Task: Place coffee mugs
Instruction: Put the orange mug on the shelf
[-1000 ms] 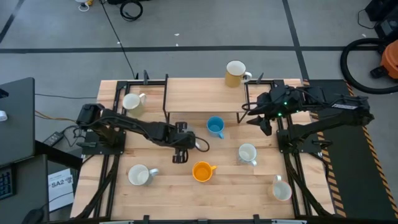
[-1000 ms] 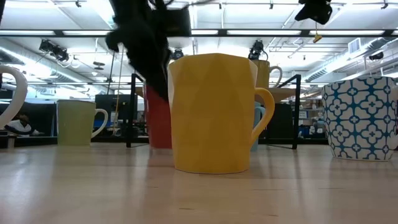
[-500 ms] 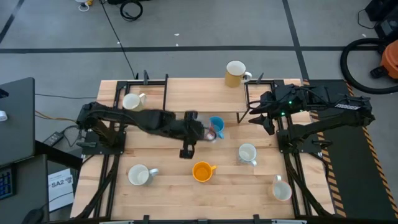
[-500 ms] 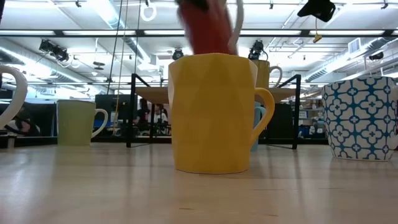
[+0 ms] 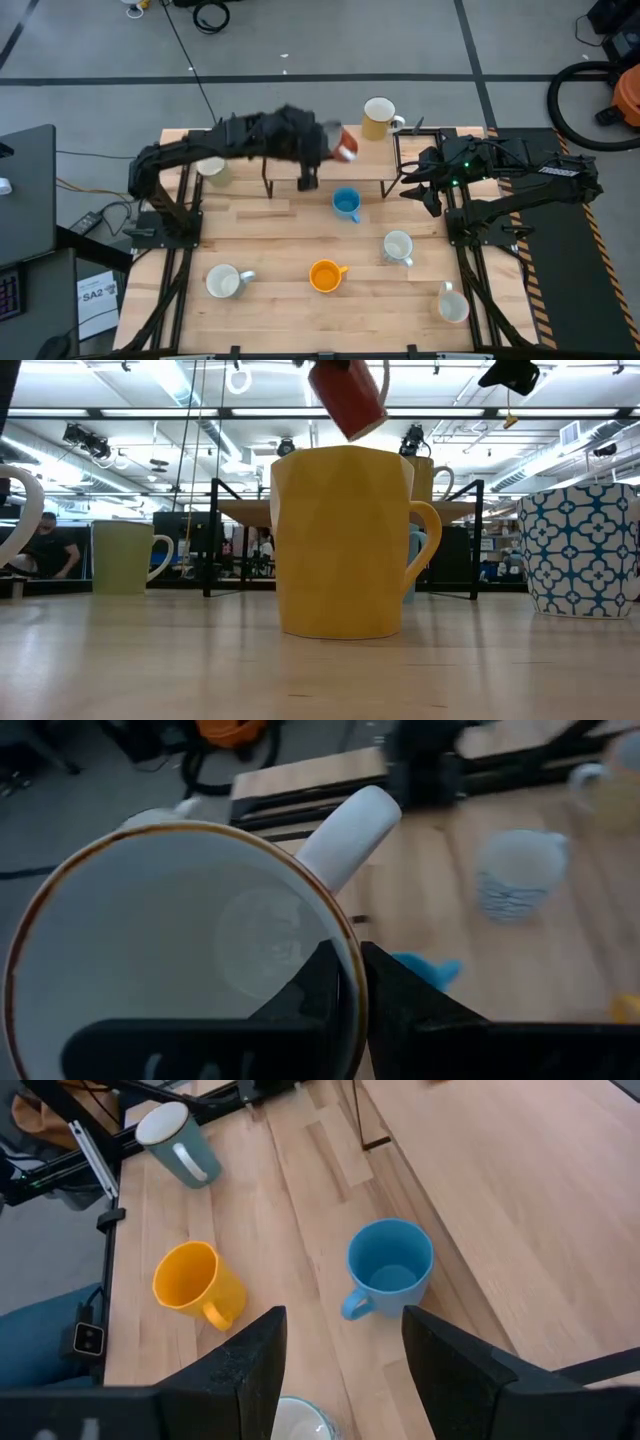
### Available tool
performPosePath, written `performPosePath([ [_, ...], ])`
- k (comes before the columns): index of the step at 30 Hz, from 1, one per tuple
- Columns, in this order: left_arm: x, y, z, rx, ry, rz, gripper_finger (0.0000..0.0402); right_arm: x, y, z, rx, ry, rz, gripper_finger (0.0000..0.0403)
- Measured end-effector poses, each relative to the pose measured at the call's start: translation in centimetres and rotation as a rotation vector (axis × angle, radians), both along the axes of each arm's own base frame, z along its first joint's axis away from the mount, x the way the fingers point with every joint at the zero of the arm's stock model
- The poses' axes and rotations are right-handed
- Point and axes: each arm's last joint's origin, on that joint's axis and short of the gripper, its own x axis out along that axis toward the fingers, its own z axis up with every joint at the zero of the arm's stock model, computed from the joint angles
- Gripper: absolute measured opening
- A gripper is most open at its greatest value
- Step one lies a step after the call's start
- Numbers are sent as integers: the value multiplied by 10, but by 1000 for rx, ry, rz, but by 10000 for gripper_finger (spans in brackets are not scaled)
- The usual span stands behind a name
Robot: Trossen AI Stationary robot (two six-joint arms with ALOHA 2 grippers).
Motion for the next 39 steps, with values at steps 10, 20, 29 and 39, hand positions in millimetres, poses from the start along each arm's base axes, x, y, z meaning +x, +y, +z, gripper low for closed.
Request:
performPosePath([
  [10, 13, 75, -28, -70, -5, 89, 34, 1, 0, 0, 0, 4, 0, 205],
  [20, 35, 99, -66, -95, 62, 118, 34, 1, 0, 0, 0, 3, 0, 205],
  [29, 45, 102, -76, -93, 56, 117, 34, 1, 0, 0, 0, 3, 0, 205],
  [39, 44, 103, -76, -85, 65, 137, 34, 1, 0, 0, 0, 3, 0, 205],
])
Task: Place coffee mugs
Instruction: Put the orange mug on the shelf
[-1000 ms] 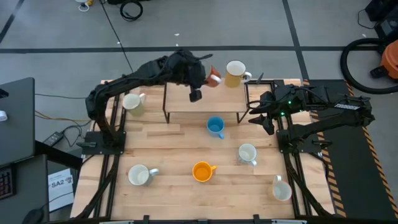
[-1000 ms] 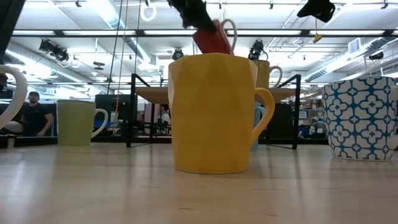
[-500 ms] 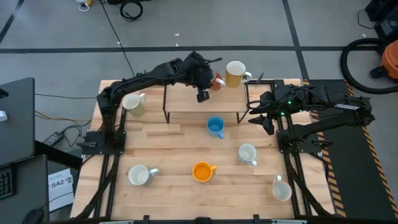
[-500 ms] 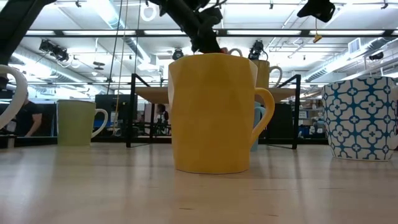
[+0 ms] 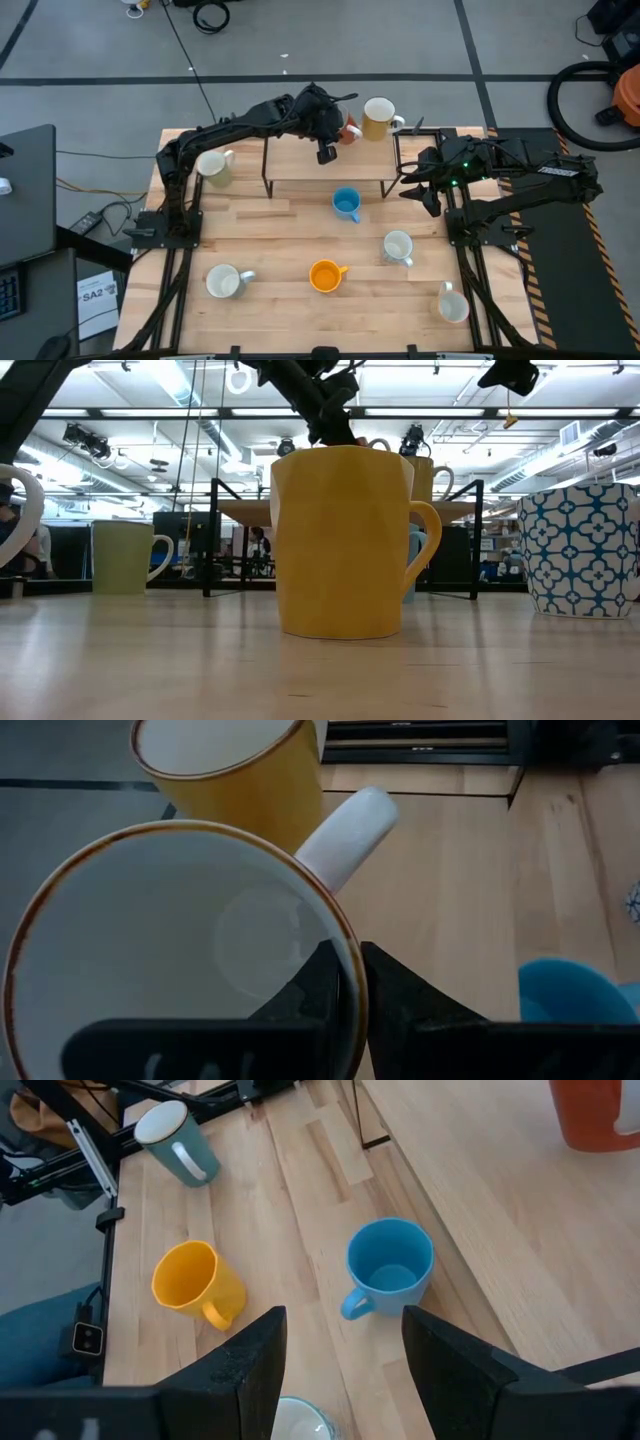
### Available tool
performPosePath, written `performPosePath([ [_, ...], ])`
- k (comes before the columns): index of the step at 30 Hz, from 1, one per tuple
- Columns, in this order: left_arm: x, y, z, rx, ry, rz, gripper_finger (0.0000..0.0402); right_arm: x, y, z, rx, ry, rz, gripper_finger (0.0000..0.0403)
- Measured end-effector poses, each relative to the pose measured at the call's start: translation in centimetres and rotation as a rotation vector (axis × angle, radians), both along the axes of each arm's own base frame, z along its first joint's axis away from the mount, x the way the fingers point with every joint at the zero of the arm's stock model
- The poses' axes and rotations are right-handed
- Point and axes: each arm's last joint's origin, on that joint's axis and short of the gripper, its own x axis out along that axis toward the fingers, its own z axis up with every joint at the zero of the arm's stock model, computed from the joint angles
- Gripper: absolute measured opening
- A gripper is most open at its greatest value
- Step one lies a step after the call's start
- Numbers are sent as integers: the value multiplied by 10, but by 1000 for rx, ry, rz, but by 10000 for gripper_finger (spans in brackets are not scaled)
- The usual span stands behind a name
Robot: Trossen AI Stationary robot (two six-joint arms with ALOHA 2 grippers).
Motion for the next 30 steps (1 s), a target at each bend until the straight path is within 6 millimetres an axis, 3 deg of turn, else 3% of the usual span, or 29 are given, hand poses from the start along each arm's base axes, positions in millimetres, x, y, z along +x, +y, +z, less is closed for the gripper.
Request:
performPosePath([
  [30, 0, 1, -5, 7, 41, 26, 48, 0, 0, 0, 0, 0, 0, 205],
])
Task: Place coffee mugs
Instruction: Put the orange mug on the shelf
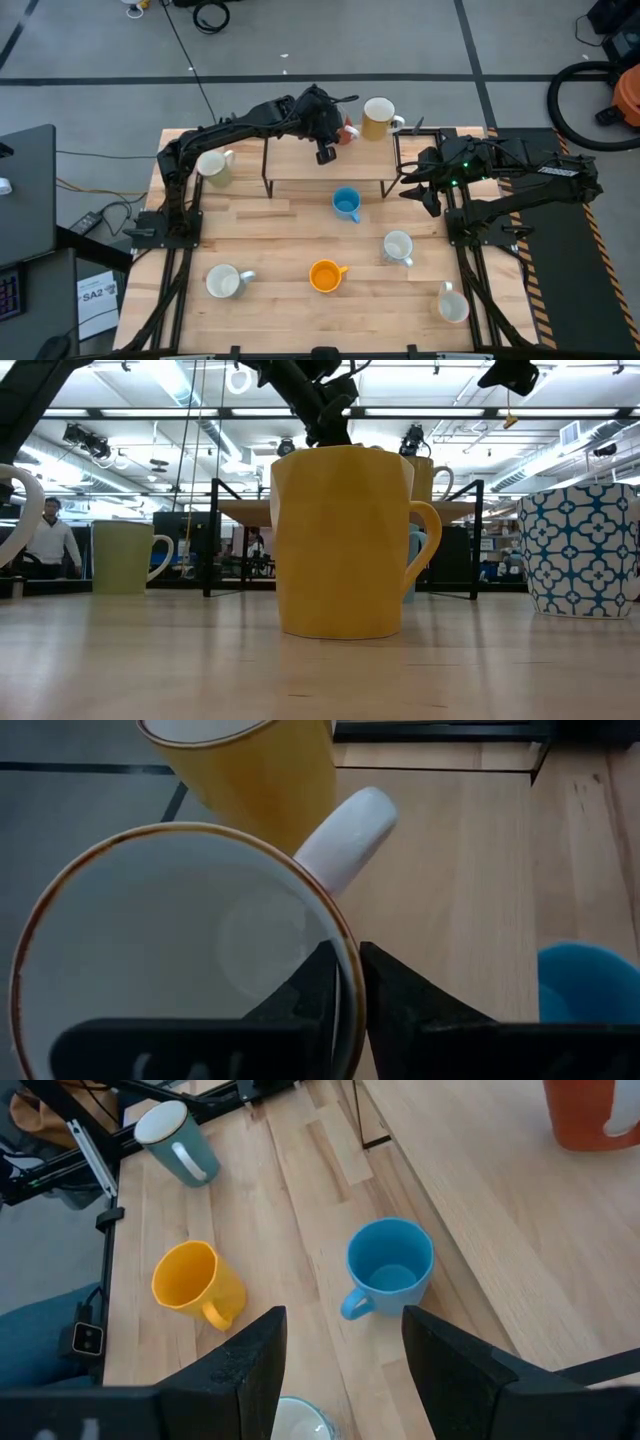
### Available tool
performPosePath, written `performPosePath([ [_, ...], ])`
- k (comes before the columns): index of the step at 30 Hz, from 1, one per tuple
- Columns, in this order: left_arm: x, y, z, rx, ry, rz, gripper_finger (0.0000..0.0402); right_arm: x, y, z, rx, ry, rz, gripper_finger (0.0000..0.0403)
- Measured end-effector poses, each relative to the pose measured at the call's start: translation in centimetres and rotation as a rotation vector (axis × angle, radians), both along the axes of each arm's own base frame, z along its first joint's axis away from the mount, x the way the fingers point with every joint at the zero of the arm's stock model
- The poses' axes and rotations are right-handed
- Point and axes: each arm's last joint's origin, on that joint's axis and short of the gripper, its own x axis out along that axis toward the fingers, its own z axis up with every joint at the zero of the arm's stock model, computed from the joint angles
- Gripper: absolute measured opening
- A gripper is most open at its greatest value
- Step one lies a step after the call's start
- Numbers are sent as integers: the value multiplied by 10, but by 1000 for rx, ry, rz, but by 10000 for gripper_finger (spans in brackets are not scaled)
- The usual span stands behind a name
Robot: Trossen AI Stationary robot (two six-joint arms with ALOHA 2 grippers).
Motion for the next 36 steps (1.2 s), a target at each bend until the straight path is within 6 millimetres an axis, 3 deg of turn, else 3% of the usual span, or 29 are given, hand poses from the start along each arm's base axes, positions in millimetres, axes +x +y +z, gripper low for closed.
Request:
performPosePath([
  [10, 2, -2, 1, 6, -11, -7, 53, 0, 0, 0, 0, 0, 0, 205],
  [25, 7, 0, 8, 39, -93, -10, 99, 0, 0, 0, 0, 0, 0, 205],
  [36, 7, 0, 8, 43, -104, -7, 100, 0, 0, 0, 0, 0, 0, 205],
])
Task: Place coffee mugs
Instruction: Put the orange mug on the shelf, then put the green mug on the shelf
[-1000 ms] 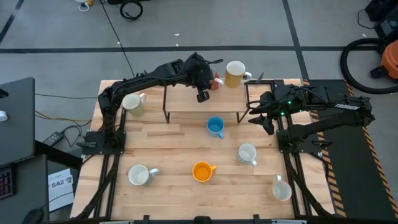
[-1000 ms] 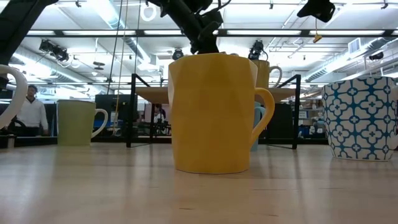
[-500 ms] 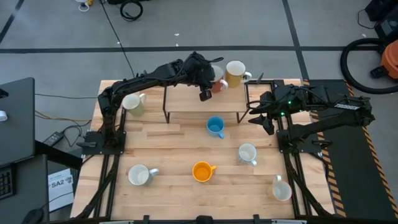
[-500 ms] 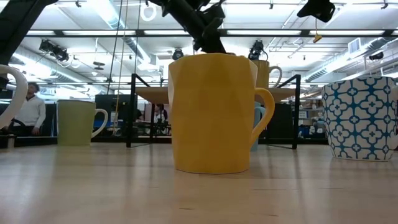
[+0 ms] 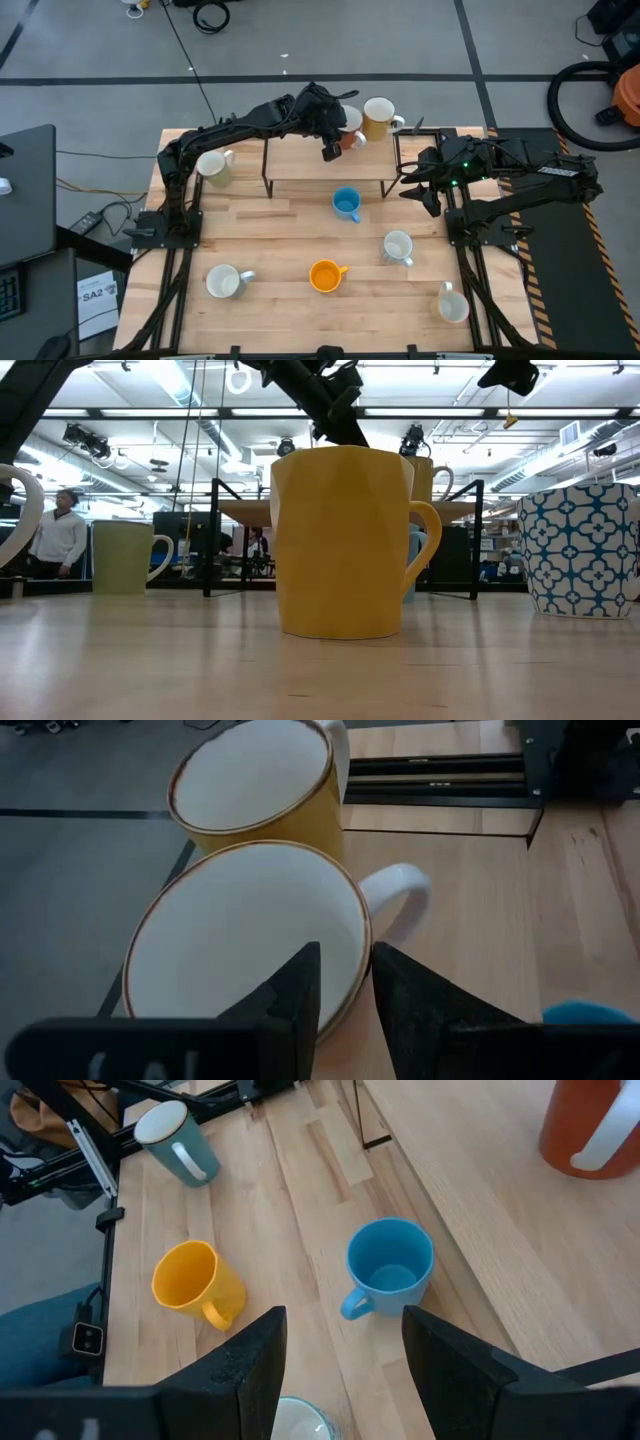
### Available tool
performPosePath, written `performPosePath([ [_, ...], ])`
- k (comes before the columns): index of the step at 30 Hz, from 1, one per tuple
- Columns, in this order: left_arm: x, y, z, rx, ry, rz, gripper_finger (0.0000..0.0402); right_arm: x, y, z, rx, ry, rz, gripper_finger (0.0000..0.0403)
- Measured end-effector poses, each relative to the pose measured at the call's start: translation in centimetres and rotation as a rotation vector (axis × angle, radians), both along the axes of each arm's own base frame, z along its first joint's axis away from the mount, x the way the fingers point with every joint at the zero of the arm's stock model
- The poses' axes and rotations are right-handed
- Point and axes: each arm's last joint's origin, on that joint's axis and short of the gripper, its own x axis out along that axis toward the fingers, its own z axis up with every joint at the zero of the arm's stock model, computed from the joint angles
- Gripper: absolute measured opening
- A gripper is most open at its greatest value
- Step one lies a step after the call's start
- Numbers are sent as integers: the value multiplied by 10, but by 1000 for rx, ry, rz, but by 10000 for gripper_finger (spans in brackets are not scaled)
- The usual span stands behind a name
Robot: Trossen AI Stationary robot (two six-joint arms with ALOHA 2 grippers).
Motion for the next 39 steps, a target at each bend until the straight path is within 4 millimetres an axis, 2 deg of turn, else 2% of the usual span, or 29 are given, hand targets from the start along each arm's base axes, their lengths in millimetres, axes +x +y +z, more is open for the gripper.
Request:
performPosePath([
  [12, 1, 0, -2, 1, 3, 5, 92, 0, 0, 0, 0, 0, 0, 205],
  [20, 6, 3, -7, 23, -2, 77, 83, 0, 0, 0, 0, 0, 0, 205],
  [26, 7, 7, -6, 70, -15, 142, 82, 0, 0, 0, -4, 1, 3, 205],
  [35, 8, 7, -5, 74, -27, 142, 82, 0, 0, 0, -6, 1, 5, 205],
  [39, 9, 6, -4, 78, -39, 137, 97, 0, 0, 0, -6, 1, 4, 205],
])
